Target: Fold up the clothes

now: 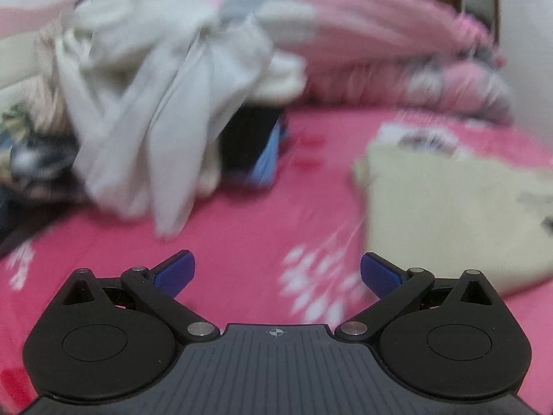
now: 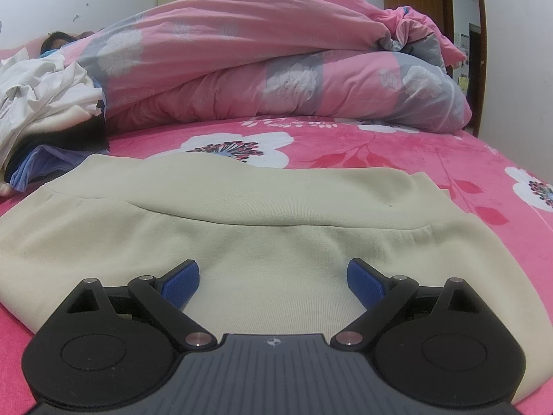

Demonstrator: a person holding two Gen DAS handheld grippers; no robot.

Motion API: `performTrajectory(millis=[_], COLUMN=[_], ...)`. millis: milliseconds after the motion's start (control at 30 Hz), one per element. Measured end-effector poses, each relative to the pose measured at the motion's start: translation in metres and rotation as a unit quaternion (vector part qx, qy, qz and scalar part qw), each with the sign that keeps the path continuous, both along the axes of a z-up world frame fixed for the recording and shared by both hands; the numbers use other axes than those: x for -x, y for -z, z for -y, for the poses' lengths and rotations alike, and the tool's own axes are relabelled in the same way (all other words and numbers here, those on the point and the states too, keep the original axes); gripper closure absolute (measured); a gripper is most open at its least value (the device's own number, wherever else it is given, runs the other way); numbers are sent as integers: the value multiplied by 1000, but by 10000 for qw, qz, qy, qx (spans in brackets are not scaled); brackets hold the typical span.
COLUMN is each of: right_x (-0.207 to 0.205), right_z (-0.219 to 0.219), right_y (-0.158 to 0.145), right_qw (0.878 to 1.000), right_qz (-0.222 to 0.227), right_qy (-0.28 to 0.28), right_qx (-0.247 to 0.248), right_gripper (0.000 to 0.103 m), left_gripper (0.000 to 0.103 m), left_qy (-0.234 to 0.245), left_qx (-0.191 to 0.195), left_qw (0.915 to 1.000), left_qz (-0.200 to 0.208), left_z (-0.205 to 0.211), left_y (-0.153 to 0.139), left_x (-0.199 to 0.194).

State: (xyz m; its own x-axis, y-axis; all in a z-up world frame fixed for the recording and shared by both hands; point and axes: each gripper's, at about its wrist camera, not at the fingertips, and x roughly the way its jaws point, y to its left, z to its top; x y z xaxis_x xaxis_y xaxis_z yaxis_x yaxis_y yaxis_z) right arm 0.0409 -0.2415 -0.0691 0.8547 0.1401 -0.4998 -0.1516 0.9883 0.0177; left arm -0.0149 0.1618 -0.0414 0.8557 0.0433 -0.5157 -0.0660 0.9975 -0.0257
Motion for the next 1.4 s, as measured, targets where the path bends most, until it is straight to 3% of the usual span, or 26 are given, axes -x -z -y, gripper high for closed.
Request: performTrajectory(millis=[67, 133, 300, 367, 1000, 1233, 1400], right_x=[0, 0, -1, -1, 0, 0, 0], right_z=[0, 0, -1, -1, 0, 0, -1], right_y=[0, 0, 0, 0, 0, 1, 1], right_qw=[10000, 10000, 10000, 10000, 10000, 10000, 10000], right_qz=[1, 0, -6, -6, 6, 13, 12], right_qy=[1, 0, 1, 1, 1, 1, 1], right_qx=[6, 11, 19, 19, 9, 6, 5], right_gripper=[8, 8, 8, 8, 8, 8, 8], left_gripper=[0, 0, 0, 0, 0, 0, 0], left_qy=[236, 530, 973, 946, 832, 906, 1063], left_qx=[251, 400, 152, 38, 201, 340, 253], left_qw=[9991, 9977, 9946, 9941, 9958, 9951, 9940], left_qz=[241, 165, -333, -524, -324, 204, -15], left_z=[15, 40, 102, 113, 109, 106, 124], left_y=[-9, -9, 18, 32, 31, 7, 9], left_x=[-5, -17, -52, -56, -47, -30, -51])
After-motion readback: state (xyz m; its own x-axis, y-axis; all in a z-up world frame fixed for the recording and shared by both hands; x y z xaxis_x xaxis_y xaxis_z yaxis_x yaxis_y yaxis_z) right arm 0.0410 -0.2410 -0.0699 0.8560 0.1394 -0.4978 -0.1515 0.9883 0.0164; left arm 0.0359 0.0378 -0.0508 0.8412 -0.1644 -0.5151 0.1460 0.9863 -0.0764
